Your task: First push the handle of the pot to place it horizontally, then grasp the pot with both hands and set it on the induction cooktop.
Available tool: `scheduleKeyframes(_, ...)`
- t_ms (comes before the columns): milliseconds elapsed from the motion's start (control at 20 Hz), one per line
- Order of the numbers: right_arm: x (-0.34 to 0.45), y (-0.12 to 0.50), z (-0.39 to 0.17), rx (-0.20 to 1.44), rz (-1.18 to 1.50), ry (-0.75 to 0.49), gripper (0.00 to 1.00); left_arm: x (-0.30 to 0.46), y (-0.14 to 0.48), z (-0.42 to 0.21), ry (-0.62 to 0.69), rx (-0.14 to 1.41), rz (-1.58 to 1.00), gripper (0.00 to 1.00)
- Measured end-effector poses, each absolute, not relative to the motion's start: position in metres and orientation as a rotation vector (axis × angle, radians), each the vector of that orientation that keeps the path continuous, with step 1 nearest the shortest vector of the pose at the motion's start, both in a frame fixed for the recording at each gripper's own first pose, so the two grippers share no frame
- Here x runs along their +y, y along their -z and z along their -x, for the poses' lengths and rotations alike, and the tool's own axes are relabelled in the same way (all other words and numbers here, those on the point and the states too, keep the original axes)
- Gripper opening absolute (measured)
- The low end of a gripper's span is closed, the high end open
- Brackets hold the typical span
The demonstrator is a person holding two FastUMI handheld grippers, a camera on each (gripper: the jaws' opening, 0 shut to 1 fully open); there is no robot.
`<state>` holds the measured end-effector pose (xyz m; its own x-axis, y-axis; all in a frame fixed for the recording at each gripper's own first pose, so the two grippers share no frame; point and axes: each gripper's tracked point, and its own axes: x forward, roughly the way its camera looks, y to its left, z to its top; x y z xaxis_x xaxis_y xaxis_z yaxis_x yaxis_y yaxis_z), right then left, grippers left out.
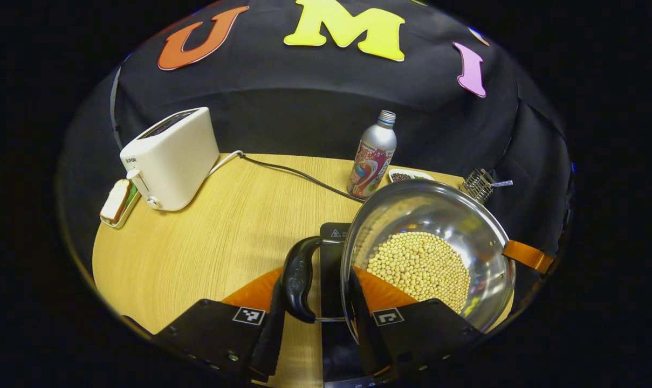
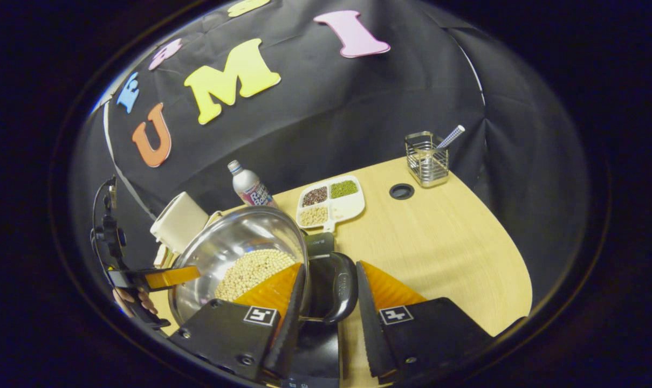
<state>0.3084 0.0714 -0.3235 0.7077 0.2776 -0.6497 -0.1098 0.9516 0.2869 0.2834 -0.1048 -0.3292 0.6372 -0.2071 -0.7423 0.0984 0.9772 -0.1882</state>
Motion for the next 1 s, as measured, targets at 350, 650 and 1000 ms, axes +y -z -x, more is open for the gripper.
scheduleKeyframes(350,0.069,0.322,-0.305,0.703,-0.136,-0.21,0.63,-0.108,0.317,-0.284,0.191,0.812,0.214,0.63)
scheduleKeyframes(650,0.061,0.291,-0.279,0.575,-0.059,-0.19,0.84,-0.091,0.292,-0.268,0.131,0.686,0.121,0.91)
scheduleKeyframes(1000,0.052,0.267,-0.23,0.506,-0.035,-0.17,0.87,-0.089,0.257,-0.22,0.112,0.597,0.066,0.96)
